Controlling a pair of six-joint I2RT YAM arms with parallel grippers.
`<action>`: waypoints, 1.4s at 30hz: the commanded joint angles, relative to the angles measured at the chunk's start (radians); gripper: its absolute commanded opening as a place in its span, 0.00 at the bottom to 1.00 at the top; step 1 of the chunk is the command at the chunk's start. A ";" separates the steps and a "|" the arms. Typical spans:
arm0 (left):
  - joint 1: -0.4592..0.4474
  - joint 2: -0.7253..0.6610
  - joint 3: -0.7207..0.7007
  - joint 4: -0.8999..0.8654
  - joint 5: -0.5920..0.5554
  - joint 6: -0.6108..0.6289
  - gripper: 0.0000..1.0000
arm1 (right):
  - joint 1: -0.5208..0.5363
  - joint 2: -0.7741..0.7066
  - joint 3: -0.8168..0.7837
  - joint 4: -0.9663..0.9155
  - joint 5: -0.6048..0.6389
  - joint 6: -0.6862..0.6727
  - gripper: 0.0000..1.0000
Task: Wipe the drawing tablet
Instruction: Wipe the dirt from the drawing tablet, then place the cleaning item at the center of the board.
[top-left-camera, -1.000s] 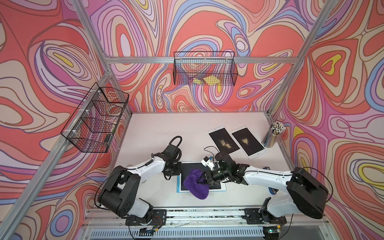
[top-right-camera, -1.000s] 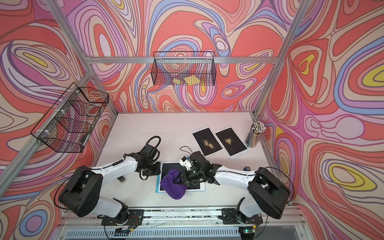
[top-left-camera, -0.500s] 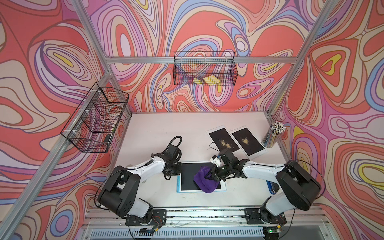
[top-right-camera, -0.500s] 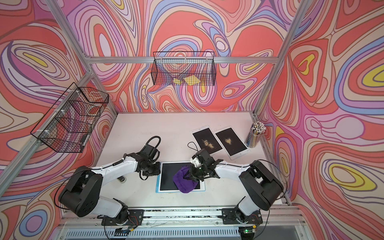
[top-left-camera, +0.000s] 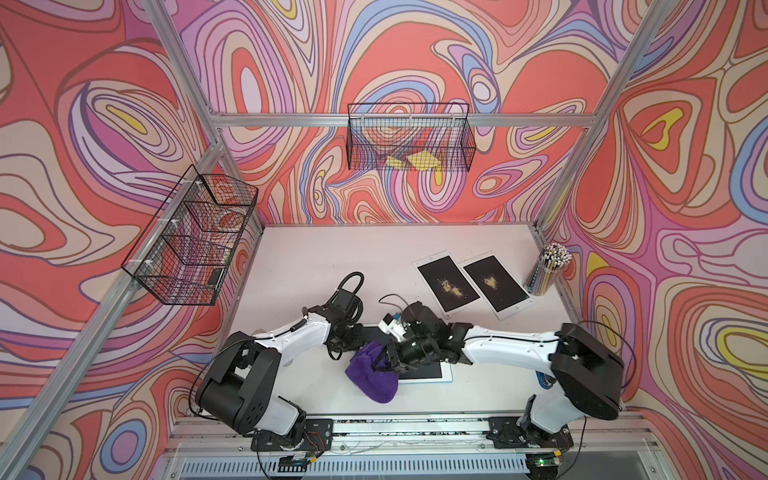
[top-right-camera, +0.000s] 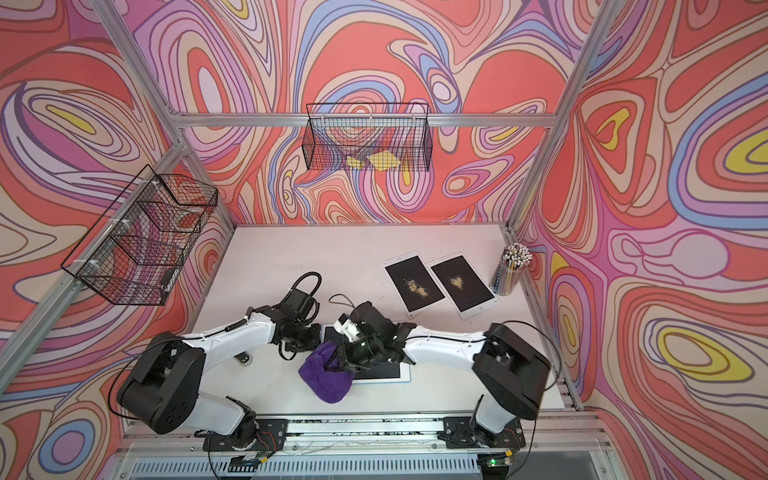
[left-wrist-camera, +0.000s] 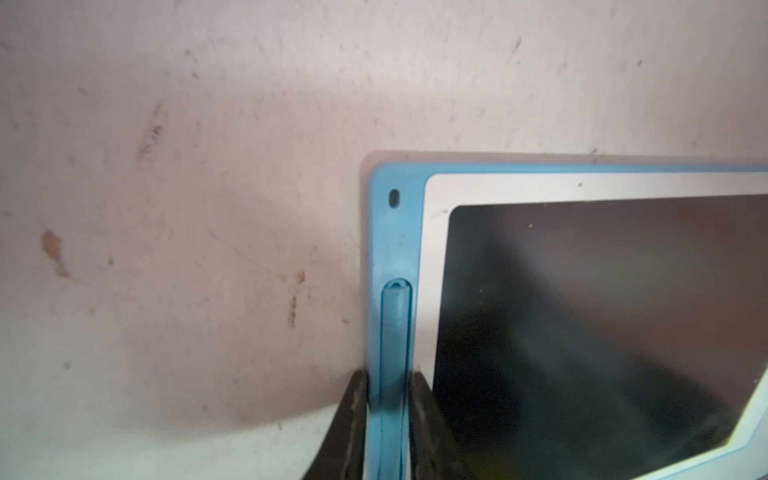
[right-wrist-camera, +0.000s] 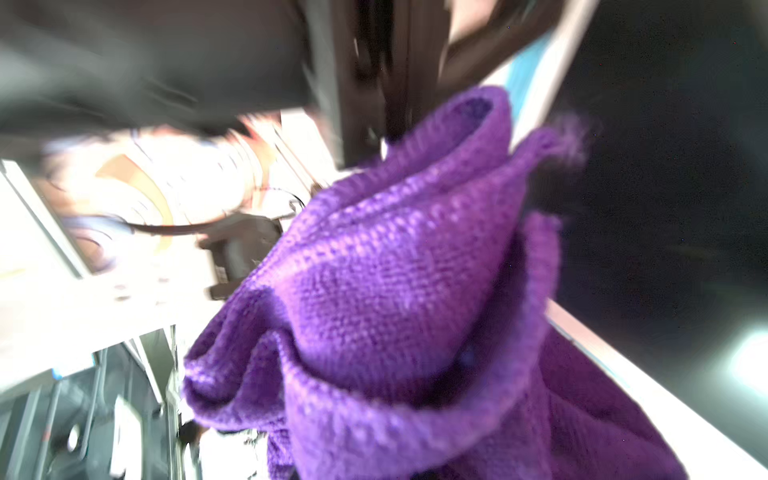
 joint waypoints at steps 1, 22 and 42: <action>0.008 -0.026 -0.020 -0.004 0.007 -0.006 0.22 | -0.143 -0.204 -0.027 -0.388 0.191 -0.139 0.00; 0.044 -0.153 -0.087 0.054 0.070 -0.046 0.46 | -0.649 -0.454 -0.285 -0.813 0.506 -0.168 0.42; 0.055 -0.194 -0.149 0.068 0.098 -0.086 0.43 | -0.643 -0.504 -0.068 -0.559 0.161 -0.306 0.81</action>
